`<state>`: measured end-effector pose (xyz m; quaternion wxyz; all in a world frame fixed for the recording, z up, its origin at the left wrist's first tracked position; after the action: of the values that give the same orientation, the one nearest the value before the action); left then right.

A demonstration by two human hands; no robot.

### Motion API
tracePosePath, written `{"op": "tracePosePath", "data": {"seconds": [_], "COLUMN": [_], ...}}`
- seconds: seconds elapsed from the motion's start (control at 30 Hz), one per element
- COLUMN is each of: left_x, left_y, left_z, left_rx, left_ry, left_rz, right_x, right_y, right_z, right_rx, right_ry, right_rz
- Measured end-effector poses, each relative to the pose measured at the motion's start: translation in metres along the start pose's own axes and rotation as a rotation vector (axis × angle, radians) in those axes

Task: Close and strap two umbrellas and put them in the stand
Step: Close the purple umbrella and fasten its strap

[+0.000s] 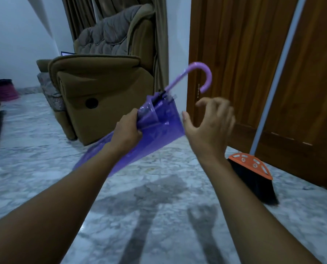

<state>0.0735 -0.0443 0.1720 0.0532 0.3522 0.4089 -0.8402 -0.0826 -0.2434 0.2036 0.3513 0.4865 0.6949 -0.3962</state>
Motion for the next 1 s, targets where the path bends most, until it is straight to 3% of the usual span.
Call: {"op": "tracePosePath", "data": {"seconds": [0.07, 0.17, 0.27, 0.33, 0.47, 0.63, 0.73, 0.9, 1.0], "left_x": [-0.004, -0.006, -0.009, -0.009, -0.002, 0.008, 0.005, -0.002, 0.019], "left_y": [0.000, 0.001, 0.000, 0.003, 0.019, 0.040, 0.040, 0.042, 0.055], "left_z": [-0.001, 0.007, 0.015, 0.014, 0.013, 0.035, 0.051, 0.051, 0.035], "left_rx": [0.194, 0.426, 0.525, 0.601, 0.841, 1.080, 1.218, 1.005, 0.903], "left_ry": [-0.102, -0.186, -0.213, -0.289, -0.494, -0.512, -0.482, -0.379, -0.609], "left_rz": [-0.032, -0.090, -0.108, -0.136, -0.186, -0.374, -0.376, -0.315, -0.246], "right_x": [0.017, 0.073, 0.105, 0.112, 0.104, 0.097, 0.091, 0.075, 0.059], "right_y": [0.031, 0.087, 0.102, 0.102, 0.099, 0.097, 0.093, 0.084, 0.075], "right_z": [0.007, 0.030, 0.045, 0.043, 0.019, 0.000, 0.001, 0.009, 0.024], "right_rx": [-0.179, -0.346, -0.390, -0.504, -0.800, -0.783, -0.737, -0.684, -0.593], "right_ry": [0.129, 0.488, 0.655, 0.708, 0.660, 0.636, 0.606, 0.595, 0.581], "right_rz": [-0.311, -0.868, -1.032, -1.034, -0.883, -0.816, -0.752, -0.637, -0.512]}}
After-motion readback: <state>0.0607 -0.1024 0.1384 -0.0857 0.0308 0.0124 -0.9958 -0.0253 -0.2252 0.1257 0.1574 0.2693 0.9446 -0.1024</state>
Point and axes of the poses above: each hand's wrist, its own x-axis away from the middle knuckle, its own y-axis out of the palm, z = x × y, the point moved 9 cm from there along -x, towards the middle knuckle, and after that the axes turned 3 degrees about z, right-handed, at the moved point
